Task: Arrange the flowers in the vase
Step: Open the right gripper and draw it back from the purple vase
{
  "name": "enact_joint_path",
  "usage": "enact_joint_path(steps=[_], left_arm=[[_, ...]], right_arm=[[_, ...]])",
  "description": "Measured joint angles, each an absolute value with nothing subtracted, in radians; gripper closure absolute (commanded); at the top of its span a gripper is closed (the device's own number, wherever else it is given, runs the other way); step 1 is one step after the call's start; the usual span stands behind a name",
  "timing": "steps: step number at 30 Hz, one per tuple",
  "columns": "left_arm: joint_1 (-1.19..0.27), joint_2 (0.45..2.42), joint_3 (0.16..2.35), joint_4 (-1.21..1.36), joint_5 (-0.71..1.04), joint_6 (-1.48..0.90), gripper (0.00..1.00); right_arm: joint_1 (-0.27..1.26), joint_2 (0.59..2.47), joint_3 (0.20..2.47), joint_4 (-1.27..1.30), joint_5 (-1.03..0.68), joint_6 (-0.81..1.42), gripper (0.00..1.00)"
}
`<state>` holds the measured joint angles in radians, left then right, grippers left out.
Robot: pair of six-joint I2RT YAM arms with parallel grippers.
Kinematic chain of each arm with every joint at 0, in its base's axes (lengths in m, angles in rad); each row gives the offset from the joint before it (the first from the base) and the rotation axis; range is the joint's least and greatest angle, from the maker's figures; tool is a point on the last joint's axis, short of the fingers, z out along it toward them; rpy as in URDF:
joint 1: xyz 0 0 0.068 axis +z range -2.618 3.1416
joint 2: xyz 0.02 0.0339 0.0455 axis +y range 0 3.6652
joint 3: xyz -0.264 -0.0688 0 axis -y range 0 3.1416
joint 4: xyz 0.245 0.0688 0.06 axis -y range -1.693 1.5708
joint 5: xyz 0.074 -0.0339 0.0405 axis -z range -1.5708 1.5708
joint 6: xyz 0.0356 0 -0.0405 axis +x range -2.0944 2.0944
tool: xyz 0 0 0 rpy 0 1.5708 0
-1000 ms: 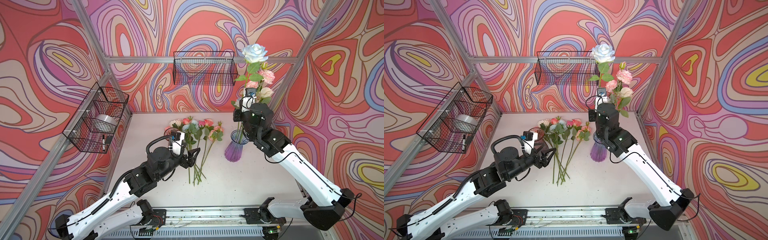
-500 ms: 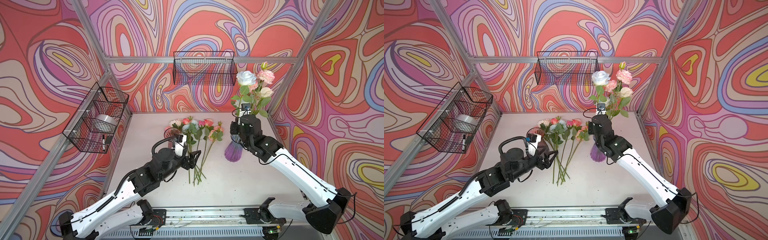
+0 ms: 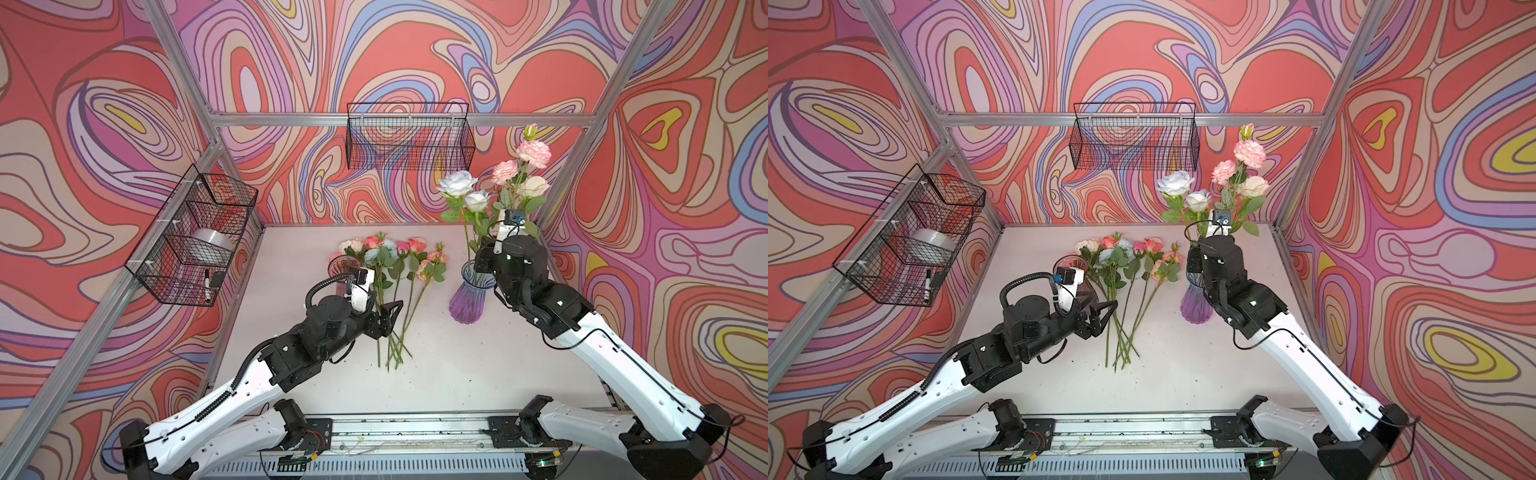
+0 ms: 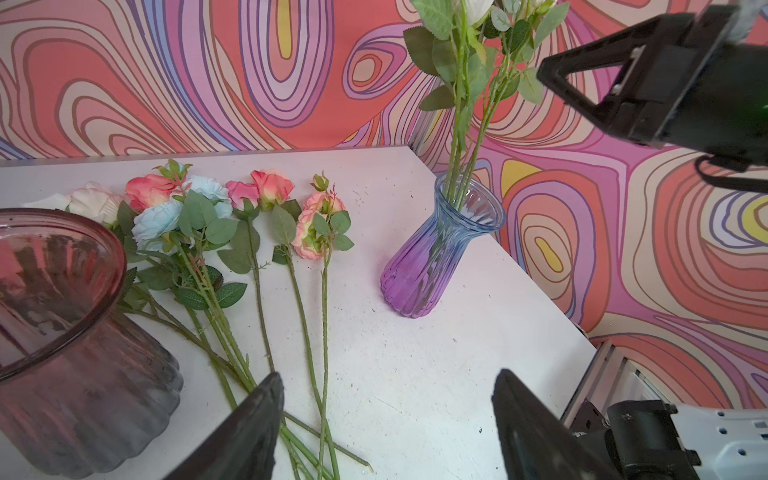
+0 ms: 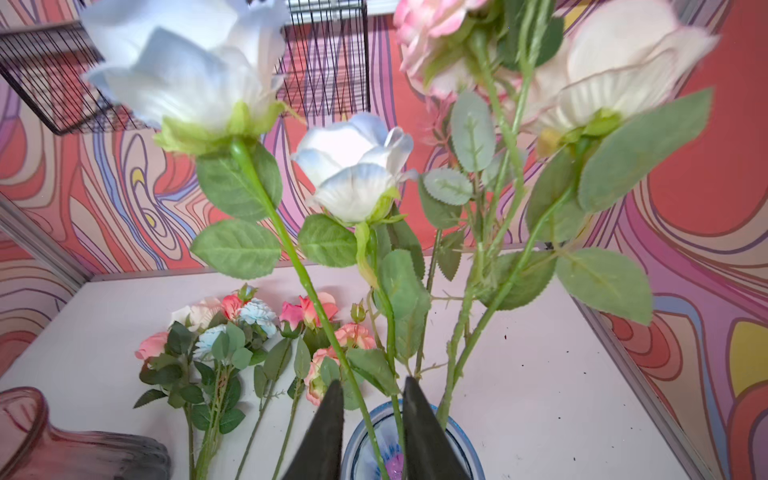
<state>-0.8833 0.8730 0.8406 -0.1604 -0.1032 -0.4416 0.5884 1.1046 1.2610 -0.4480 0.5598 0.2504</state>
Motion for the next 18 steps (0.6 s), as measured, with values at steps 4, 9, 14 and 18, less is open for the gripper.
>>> enact_joint_path(steps=[4, 9, 14, 18], left_arm=[[-0.883, 0.902, 0.842, -0.164, -0.132, -0.447, 0.25], [-0.87, 1.074, 0.918, -0.255, -0.172, -0.482, 0.38], [-0.851, 1.335, 1.054, -0.376, -0.184, -0.505, 0.48], [-0.831, 1.522, 1.149, -0.44, -0.159, -0.502, 0.52]], right_arm=[[0.588, 1.065, 1.295, -0.492, 0.528, 0.273, 0.74], [0.588, 1.025, 1.303, -0.565, 0.465, 0.324, 0.74], [0.588, 0.89, 1.14, -0.633, 0.434, 0.418, 0.78], [0.588, 0.797, 1.027, -0.706, 0.433, 0.493, 0.79]])
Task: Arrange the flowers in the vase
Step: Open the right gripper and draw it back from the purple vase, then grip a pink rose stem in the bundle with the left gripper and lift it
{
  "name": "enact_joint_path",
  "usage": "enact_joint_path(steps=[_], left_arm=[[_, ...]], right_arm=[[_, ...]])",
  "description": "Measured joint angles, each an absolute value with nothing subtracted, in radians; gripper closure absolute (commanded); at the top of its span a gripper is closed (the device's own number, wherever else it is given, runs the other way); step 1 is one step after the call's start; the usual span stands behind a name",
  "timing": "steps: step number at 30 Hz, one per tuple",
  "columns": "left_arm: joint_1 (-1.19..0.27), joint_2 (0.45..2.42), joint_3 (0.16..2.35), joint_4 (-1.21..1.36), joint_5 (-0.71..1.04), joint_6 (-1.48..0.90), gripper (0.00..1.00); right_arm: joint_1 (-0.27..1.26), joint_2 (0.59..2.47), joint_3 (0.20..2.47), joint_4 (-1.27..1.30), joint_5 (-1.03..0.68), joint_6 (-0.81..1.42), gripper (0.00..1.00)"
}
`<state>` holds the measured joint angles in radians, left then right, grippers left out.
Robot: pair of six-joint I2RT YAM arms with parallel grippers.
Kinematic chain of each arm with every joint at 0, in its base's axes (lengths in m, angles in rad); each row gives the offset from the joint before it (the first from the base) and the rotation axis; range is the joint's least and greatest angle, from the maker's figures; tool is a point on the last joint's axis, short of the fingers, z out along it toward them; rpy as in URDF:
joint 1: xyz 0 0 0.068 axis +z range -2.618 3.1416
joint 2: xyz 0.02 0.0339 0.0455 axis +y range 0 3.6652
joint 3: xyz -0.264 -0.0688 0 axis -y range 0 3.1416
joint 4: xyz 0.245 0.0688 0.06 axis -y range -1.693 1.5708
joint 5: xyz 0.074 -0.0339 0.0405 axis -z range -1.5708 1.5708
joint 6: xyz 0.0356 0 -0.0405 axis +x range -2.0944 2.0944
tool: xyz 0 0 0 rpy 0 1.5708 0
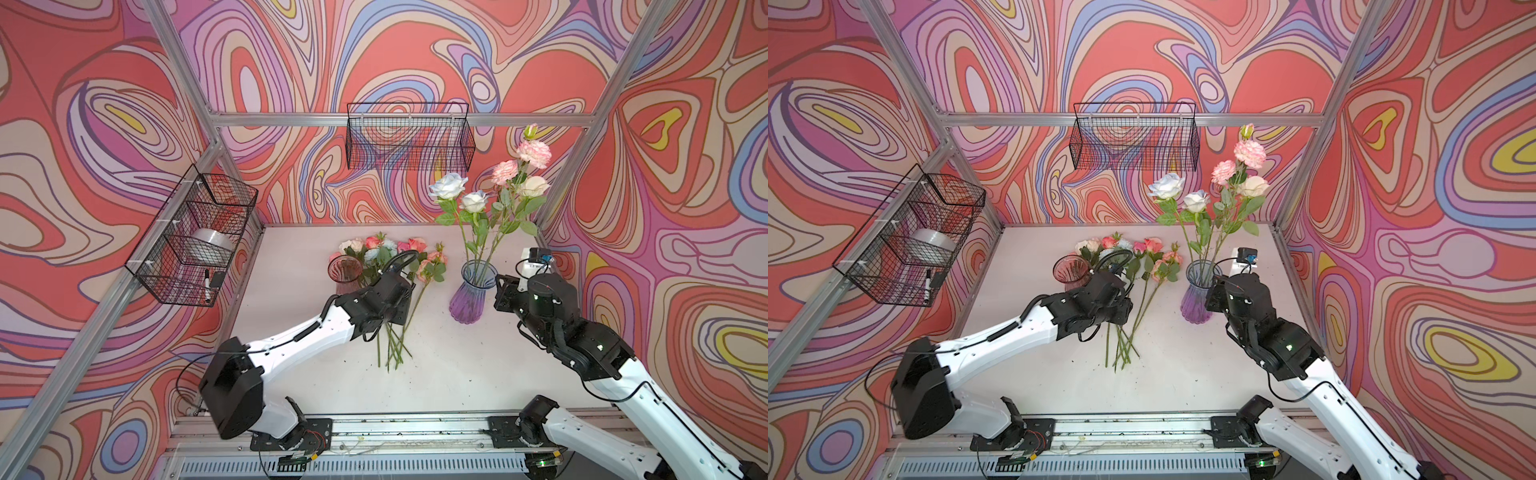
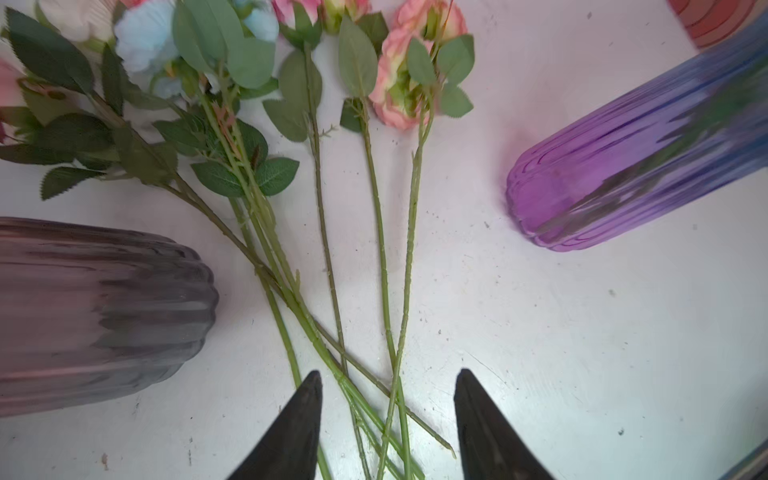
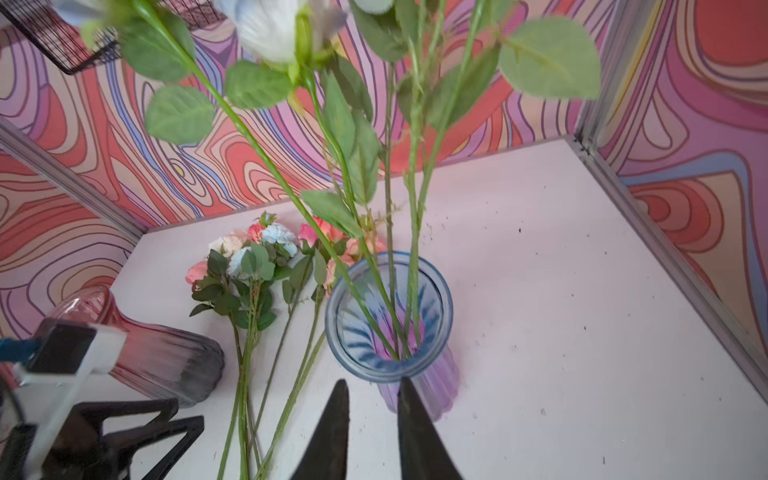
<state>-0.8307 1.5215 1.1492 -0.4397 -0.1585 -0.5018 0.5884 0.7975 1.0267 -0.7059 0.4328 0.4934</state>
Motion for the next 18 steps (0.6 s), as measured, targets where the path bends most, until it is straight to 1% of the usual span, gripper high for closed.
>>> enact_joint_path(steps=[4, 8, 11, 13, 14, 15, 17, 18], left_arm=[[-0.811, 1.7, 1.265, -0.489, -0.123, -0.473, 0.53], [-0.804, 1.877, 1.386, -0.528, -0.101, -0.429, 0.5], [-0.803, 1.971, 1.44, -0.558, -0.071, -0.396, 0.5], [-0.803, 2.009, 1.458, -0.569, -0.047, -0.384, 0.53], [-0.803, 2.024, 1.465, -0.577, -0.038, -0.381, 0.57], [-0.803, 2.032, 1.469, -0.584, -0.033, -0.377, 0.61], [-0.803, 2.043, 1.476, -0.594, -0.022, -0.374, 0.72], [-0.803, 2.044, 1.477, -0.596, -0.019, -0.374, 0.75]], right_arm=[[0.588, 0.744, 0.971, -0.757, 0.434, 0.545, 0.79], [0.588, 0.729, 0.949, -0.783, 0.441, 0.573, 0.78], [0.588, 0.727, 0.931, -0.789, 0.445, 0.587, 0.76], [0.588, 0.727, 0.918, -0.797, 0.448, 0.594, 0.75], [0.588, 0.726, 0.91, -0.8, 0.449, 0.597, 0.75], [0.588, 0.723, 0.904, -0.803, 0.449, 0.601, 0.75], [0.588, 0.714, 0.894, -0.809, 0.45, 0.607, 0.75], [0.588, 0.707, 0.891, -0.81, 0.452, 0.609, 0.75]])
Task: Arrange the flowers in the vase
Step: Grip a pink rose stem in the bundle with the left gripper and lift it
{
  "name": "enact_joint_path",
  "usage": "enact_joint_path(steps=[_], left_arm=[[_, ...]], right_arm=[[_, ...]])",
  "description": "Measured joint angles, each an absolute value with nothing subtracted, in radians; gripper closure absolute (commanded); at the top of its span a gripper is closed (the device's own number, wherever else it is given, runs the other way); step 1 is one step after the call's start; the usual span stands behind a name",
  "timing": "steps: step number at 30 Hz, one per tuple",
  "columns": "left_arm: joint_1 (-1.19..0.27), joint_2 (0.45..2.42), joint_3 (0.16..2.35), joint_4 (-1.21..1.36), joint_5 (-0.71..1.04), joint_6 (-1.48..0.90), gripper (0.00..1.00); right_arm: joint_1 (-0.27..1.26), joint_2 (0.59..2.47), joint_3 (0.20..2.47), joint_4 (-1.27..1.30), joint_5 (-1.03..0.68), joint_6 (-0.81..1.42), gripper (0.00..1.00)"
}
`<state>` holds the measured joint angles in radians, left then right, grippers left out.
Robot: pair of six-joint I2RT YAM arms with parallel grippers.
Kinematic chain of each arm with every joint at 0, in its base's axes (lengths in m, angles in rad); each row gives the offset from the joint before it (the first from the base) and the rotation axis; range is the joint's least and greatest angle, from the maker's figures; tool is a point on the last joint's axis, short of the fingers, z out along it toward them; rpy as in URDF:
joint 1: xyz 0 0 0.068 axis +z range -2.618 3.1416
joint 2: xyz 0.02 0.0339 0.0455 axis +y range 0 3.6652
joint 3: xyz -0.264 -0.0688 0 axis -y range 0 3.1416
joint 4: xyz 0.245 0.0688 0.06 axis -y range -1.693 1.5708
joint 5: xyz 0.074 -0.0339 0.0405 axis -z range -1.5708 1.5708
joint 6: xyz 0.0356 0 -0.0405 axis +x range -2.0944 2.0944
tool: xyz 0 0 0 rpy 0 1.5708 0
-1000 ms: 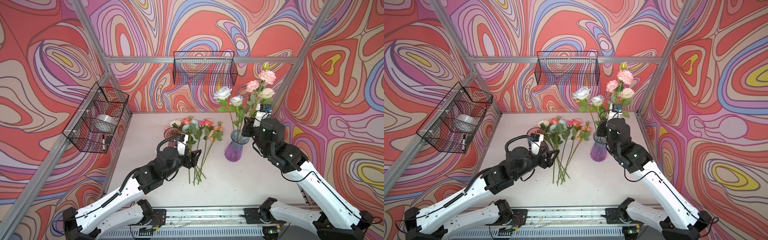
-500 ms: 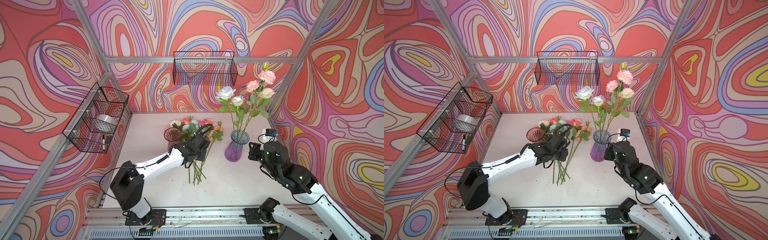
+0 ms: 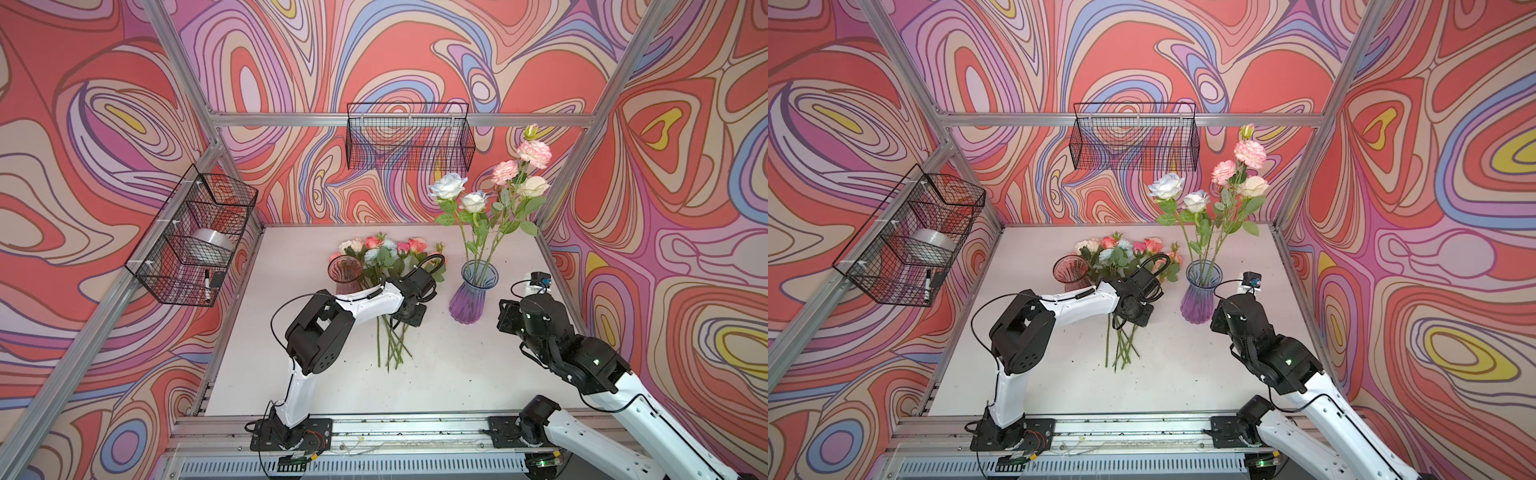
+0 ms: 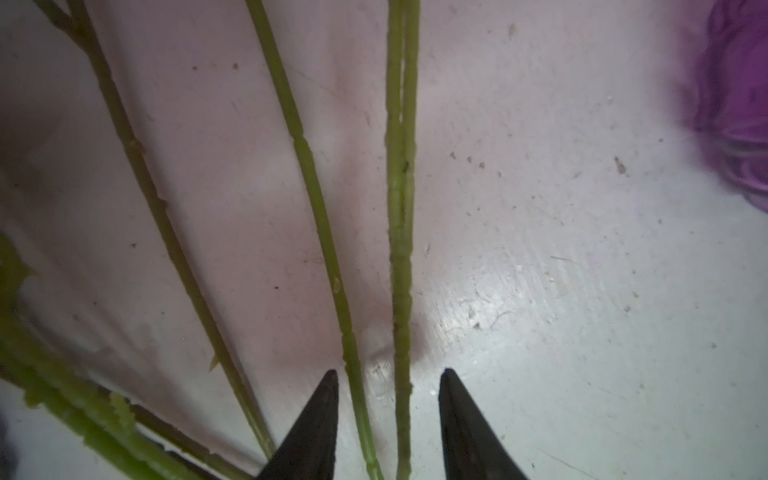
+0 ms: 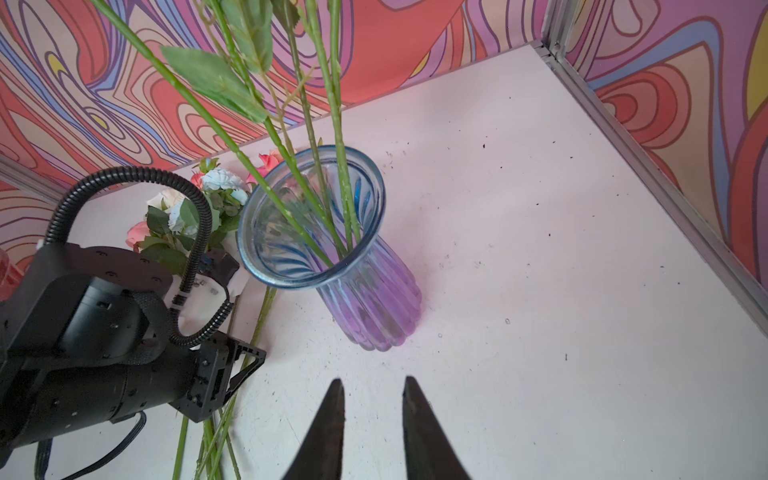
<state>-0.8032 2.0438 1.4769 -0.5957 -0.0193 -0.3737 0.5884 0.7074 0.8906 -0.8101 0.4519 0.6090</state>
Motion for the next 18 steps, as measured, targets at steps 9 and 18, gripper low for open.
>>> enact_joint_path(steps=[9, 18], left_arm=[[-0.803, 2.041, 1.48, -0.599, 0.004, -0.375, 0.96], [-0.803, 2.002, 1.483, -0.609, 0.038, -0.388, 1.0]], right_arm=[[0.588, 0.685, 0.89, -0.824, 0.461, 0.616, 0.75], [0.588, 0.68, 0.89, -0.825, 0.46, 0.617, 0.75]])
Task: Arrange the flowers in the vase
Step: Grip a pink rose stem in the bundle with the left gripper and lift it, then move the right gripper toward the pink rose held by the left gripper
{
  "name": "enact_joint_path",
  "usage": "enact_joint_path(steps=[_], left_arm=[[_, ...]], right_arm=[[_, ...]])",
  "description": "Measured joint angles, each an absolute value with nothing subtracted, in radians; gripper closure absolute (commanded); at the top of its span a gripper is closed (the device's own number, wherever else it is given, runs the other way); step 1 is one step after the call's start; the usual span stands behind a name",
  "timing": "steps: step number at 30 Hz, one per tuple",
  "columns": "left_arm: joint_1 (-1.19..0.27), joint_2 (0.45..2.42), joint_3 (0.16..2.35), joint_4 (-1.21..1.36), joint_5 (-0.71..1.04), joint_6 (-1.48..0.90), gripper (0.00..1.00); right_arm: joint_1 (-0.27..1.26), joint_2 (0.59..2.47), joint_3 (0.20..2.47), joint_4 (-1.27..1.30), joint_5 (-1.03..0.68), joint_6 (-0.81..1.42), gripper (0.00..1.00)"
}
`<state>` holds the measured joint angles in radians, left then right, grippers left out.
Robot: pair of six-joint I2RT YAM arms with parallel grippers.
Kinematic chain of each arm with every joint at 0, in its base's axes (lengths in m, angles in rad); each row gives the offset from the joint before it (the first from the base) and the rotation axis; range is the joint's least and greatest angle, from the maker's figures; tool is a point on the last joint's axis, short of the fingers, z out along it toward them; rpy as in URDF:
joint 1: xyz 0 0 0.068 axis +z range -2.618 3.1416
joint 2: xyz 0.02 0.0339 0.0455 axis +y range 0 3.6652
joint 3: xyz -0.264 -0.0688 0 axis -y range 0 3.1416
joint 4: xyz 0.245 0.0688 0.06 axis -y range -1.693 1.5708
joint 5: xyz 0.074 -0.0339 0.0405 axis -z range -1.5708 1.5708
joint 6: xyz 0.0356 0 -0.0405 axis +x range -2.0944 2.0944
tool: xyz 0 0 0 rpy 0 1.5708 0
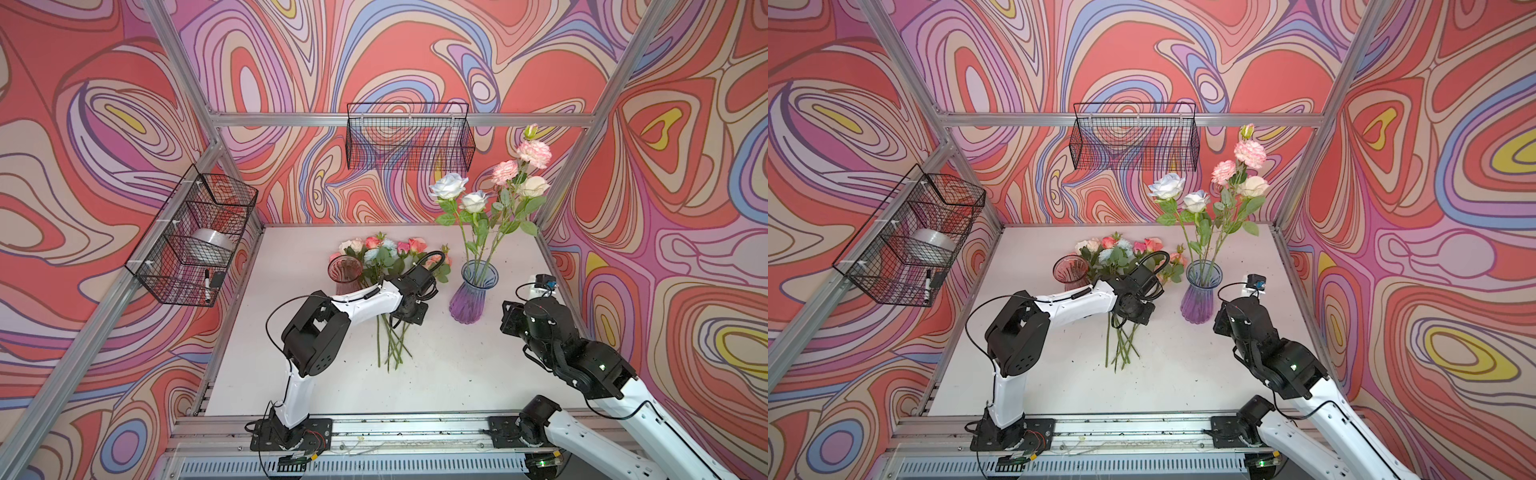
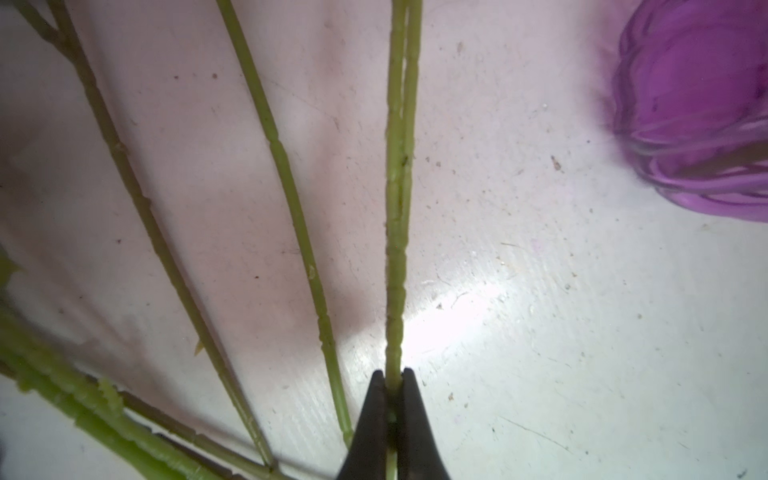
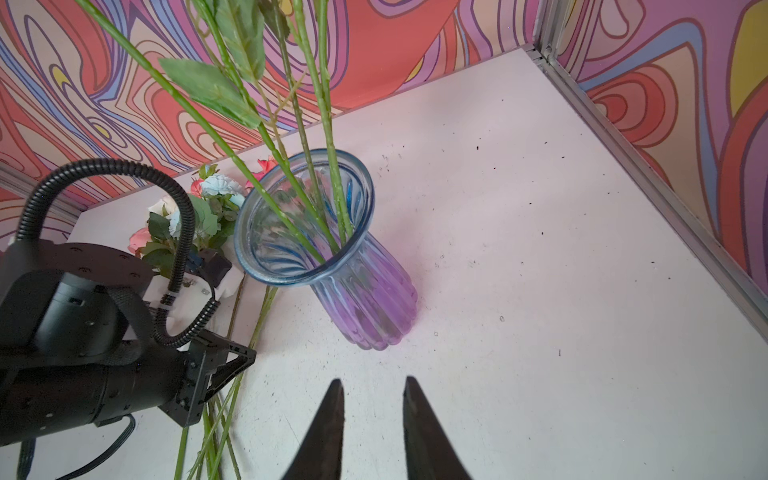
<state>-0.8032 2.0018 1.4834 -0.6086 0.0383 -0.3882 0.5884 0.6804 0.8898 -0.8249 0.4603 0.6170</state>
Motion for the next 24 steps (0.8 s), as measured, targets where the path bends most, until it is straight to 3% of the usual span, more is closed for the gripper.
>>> enact_joint_path(steps=[12, 24], left_arm=[[-0.785, 1.7, 1.387, -0.568, 0.083, -0.506, 1.0], [-0.785, 1.201, 0.949, -0.355, -0.018, -0.612, 1.0]], right_arm=[[0.588, 0.664, 0.89, -0.819, 0.415, 0.623, 0.74], [0.588, 0.69, 0.917, -0.685, 0.151, 0.618, 0.61]])
